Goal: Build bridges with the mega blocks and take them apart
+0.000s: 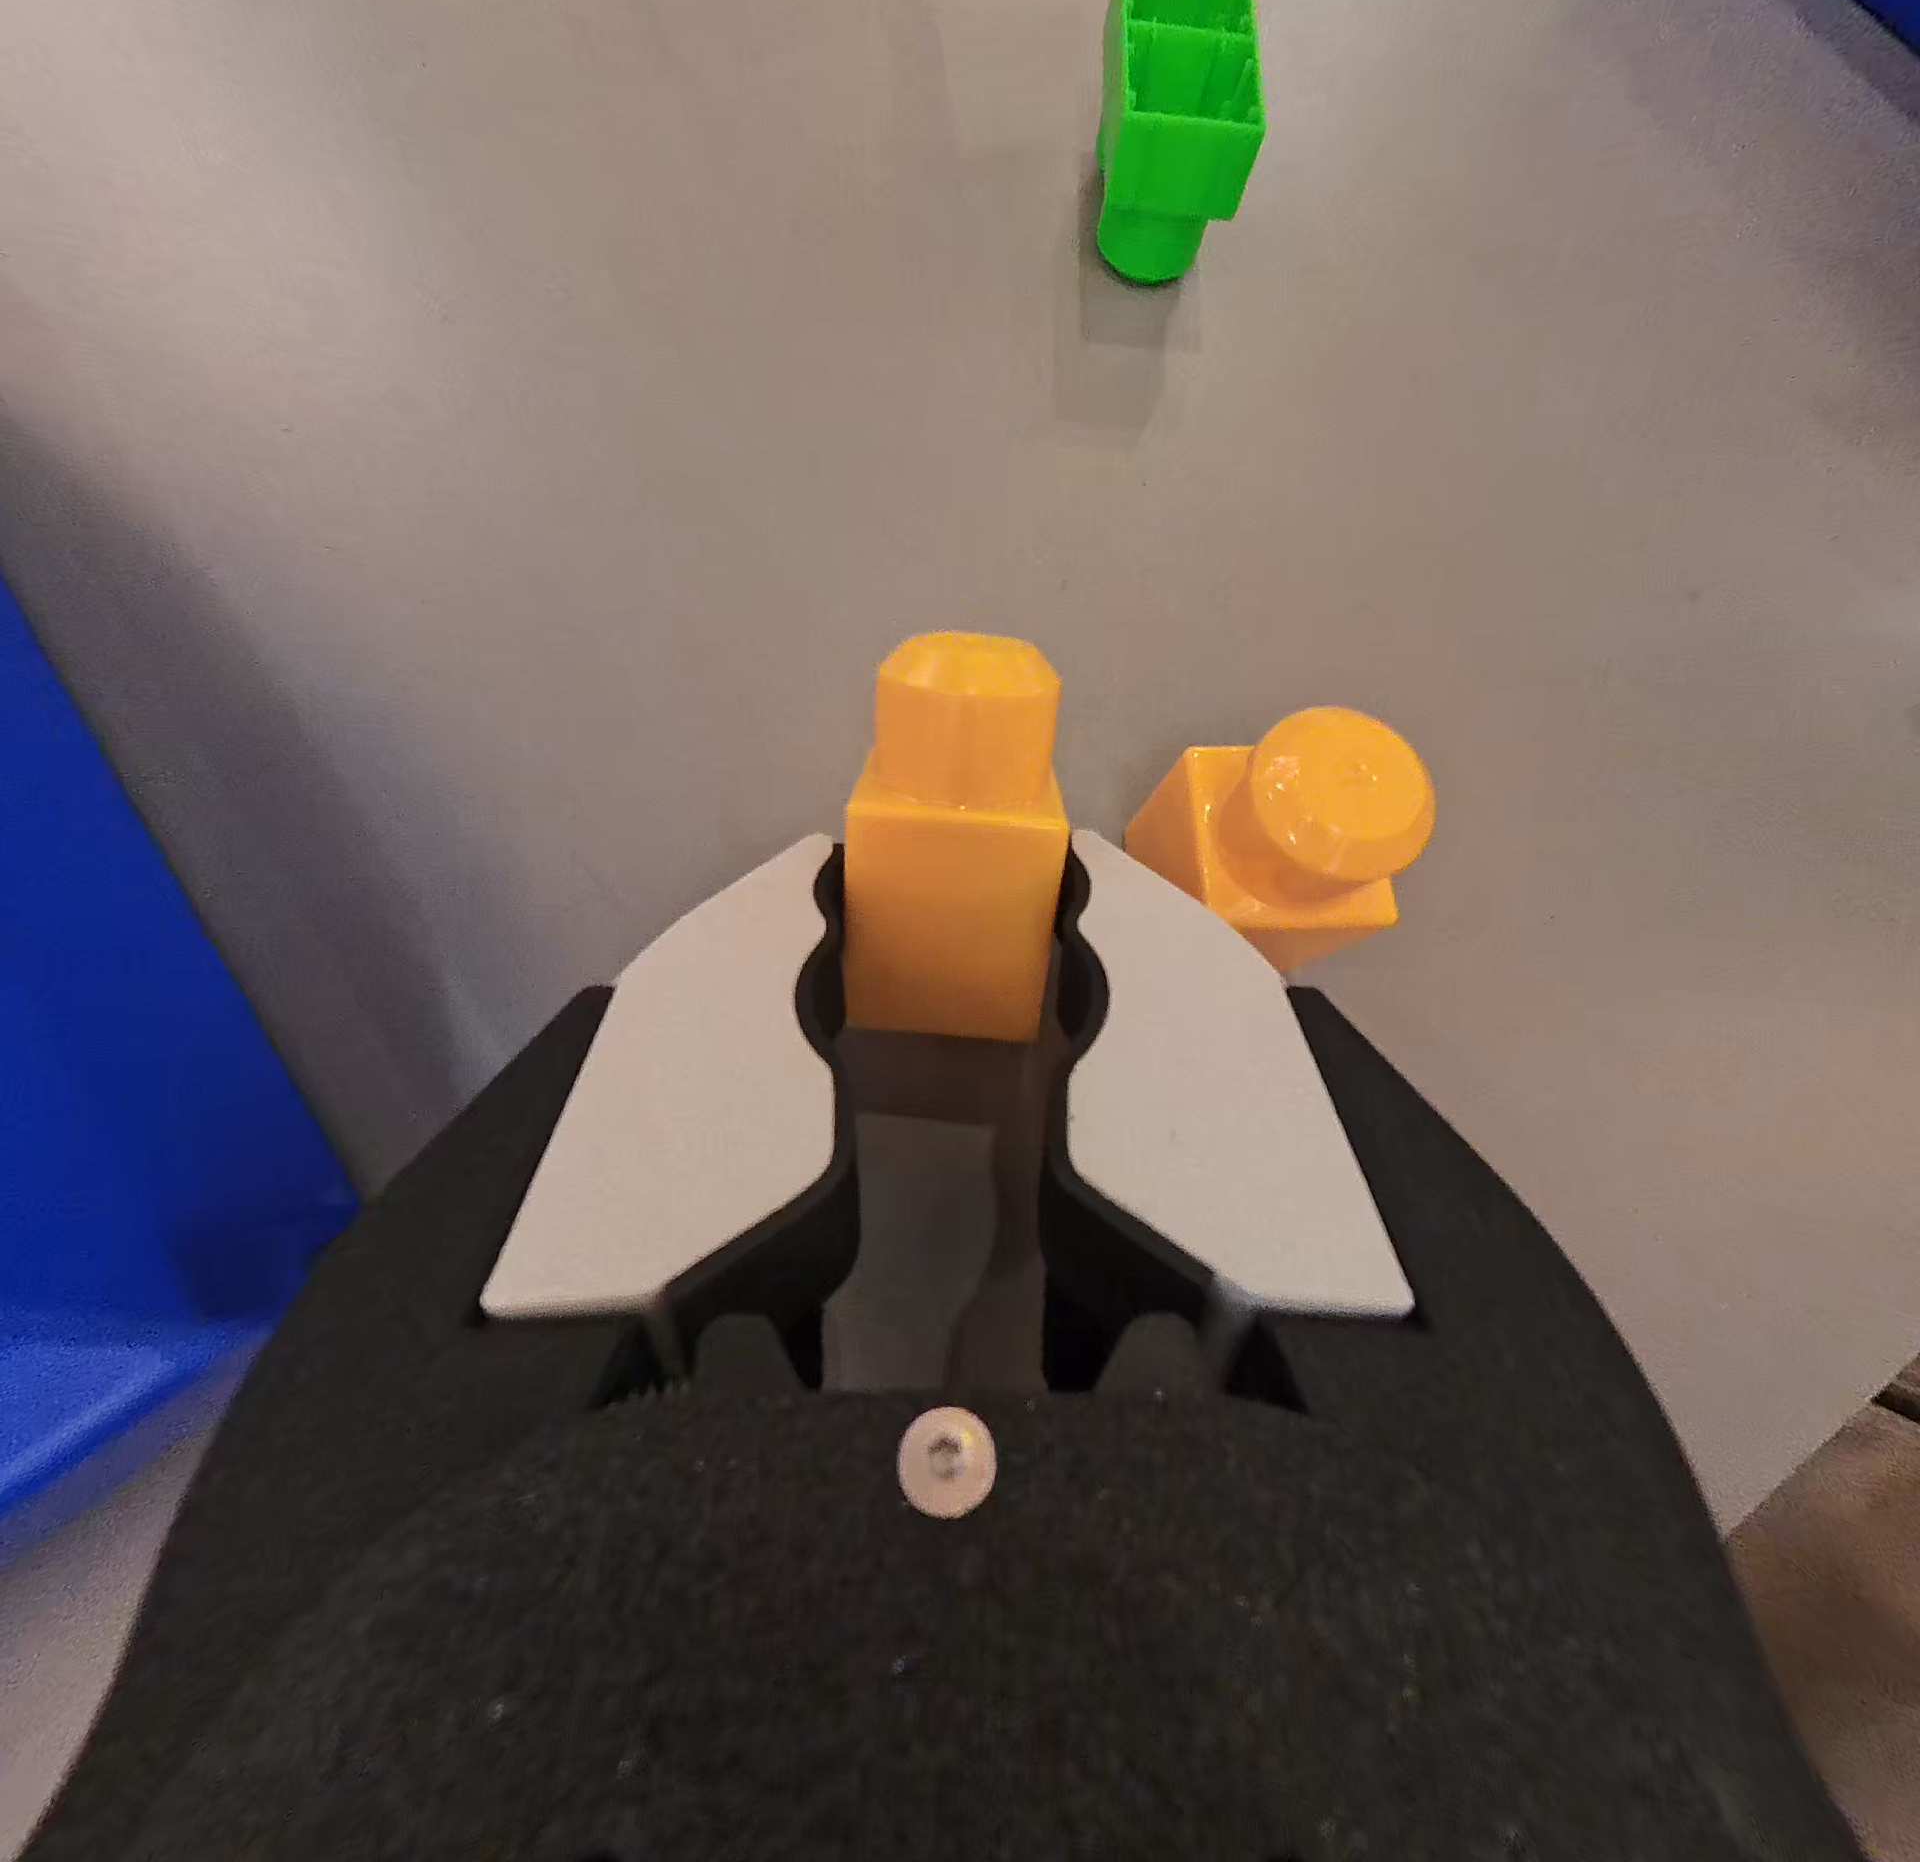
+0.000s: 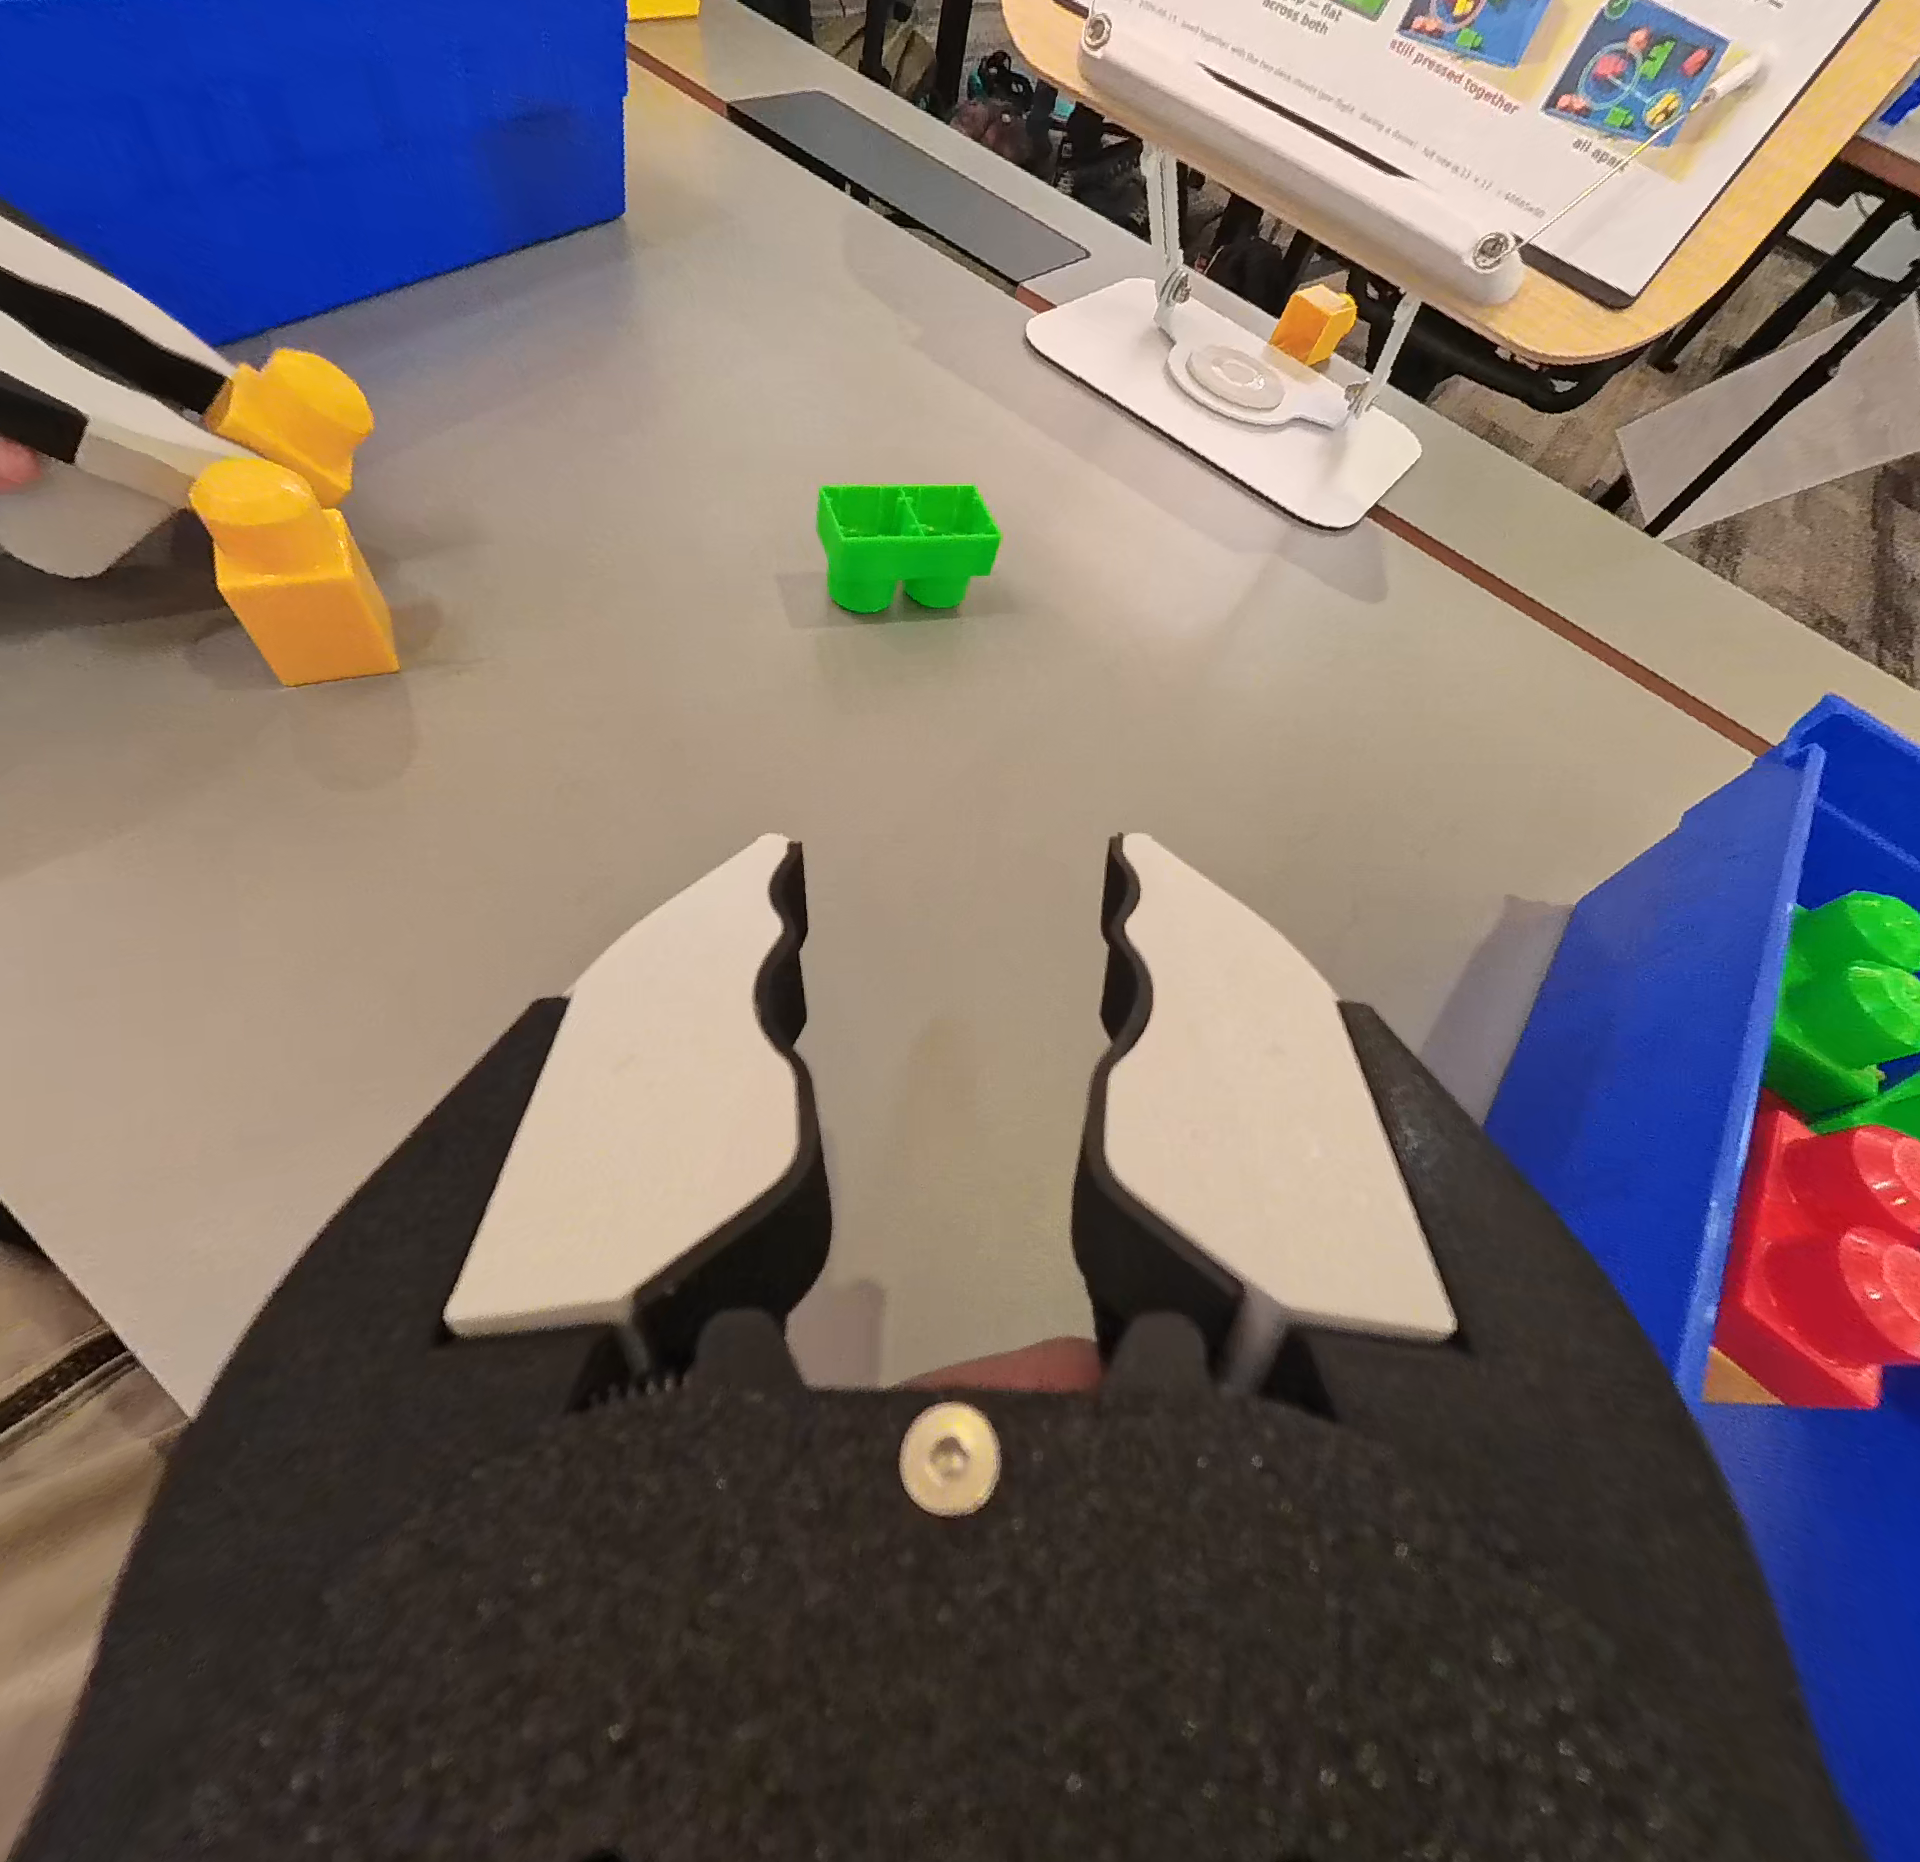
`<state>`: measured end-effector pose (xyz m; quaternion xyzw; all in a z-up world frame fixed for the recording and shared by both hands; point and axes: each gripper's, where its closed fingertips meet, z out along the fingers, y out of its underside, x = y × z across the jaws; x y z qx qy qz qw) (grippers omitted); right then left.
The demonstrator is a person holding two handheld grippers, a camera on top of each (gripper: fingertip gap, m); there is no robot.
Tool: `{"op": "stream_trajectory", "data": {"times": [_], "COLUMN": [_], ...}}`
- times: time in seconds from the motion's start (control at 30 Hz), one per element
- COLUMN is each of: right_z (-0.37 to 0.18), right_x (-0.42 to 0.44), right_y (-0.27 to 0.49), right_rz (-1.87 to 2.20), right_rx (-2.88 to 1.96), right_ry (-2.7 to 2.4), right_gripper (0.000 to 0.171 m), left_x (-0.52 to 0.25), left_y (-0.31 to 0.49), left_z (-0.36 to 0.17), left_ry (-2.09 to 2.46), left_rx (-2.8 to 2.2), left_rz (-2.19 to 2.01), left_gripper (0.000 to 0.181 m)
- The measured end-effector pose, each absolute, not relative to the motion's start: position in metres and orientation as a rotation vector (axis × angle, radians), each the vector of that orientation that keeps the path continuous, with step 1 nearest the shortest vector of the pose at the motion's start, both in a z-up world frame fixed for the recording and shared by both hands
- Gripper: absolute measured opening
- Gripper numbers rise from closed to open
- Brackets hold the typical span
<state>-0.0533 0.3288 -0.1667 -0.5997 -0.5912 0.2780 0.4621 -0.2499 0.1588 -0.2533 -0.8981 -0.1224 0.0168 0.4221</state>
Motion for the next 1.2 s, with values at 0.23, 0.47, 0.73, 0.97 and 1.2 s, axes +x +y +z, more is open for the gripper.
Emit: {"op": "stream_trajectory", "data": {"times": [0.23, 0.47, 0.73, 0.97, 1.2], "right_z": [-0.166, -0.165, -0.163, -0.161, -0.161], "right_x": [-0.054, -0.054, -0.054, -0.053, -0.054], "right_y": [0.328, 0.326, 0.325, 0.323, 0.322], "right_rz": [0.682, 0.677, 0.676, 0.675, 0.681], "right_rx": [-1.471, -1.467, -1.461, -1.454, -1.452], "right_ry": [-1.456, -1.458, -1.459, -1.458, -1.462], "right_gripper": [0.055, 0.055, 0.055, 0.055, 0.055], "left_x": [-0.249, -0.244, -0.233, -0.221, -0.215], "left_y": [0.154, 0.147, 0.138, 0.125, 0.092], "left_z": [-0.255, -0.257, -0.261, -0.26, -0.244], "left_ry": [-0.309, -0.295, -0.304, -0.25, -0.355], "left_rx": [-2.26, -2.276, -2.302, -2.312, -2.233], "left_rz": [0.038, 0.032, -0.016, -0.019, 0.205], "left_gripper": [0.037, 0.037, 0.049, 0.058, 0.05]}}
